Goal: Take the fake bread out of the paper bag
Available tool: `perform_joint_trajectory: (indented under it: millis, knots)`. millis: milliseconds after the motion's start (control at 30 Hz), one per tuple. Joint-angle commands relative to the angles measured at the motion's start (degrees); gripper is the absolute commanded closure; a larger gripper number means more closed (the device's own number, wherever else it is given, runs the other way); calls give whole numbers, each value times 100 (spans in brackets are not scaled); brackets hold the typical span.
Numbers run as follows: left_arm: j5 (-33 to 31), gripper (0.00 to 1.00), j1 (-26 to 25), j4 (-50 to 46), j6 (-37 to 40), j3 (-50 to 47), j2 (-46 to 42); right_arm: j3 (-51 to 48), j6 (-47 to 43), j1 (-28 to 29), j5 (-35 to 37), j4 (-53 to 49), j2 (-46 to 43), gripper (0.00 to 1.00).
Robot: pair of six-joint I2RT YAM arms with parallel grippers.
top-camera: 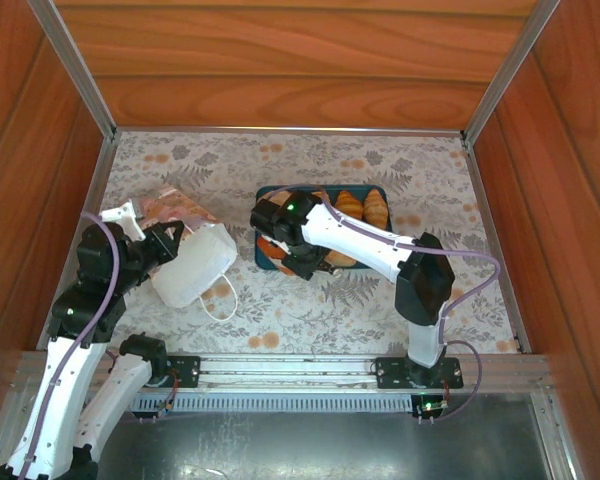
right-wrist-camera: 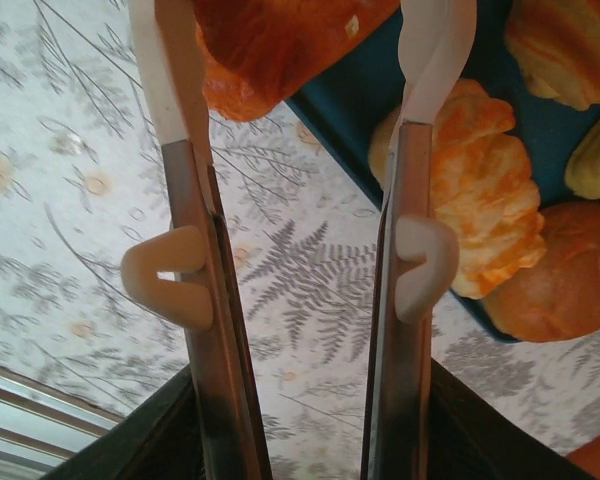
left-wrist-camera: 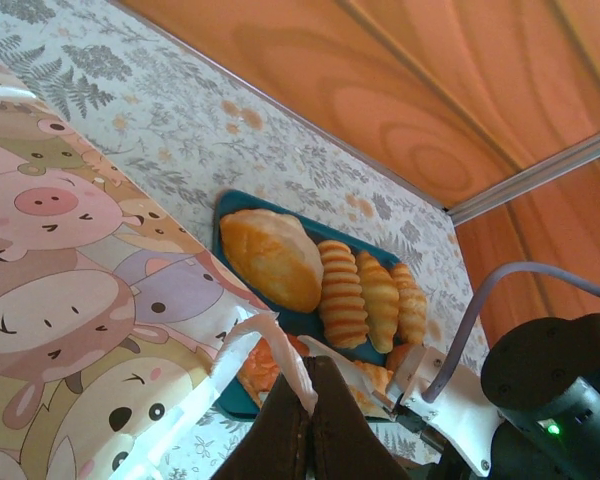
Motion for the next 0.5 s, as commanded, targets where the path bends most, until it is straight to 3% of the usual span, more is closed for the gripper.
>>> perform_joint_trajectory:
  millis: [0, 133, 467]
  knots:
    - [-91, 100, -13, -141, 85, 77, -90, -86, -851, -133, 245, 78, -156, 49]
    - [-118, 100, -13, -179, 93, 96, -103, -225, -1352, -154, 68, 322, -235, 48]
    - [-180, 100, -13, -249, 102, 98, -127, -653, -1928, -210, 737, 826, -341, 46]
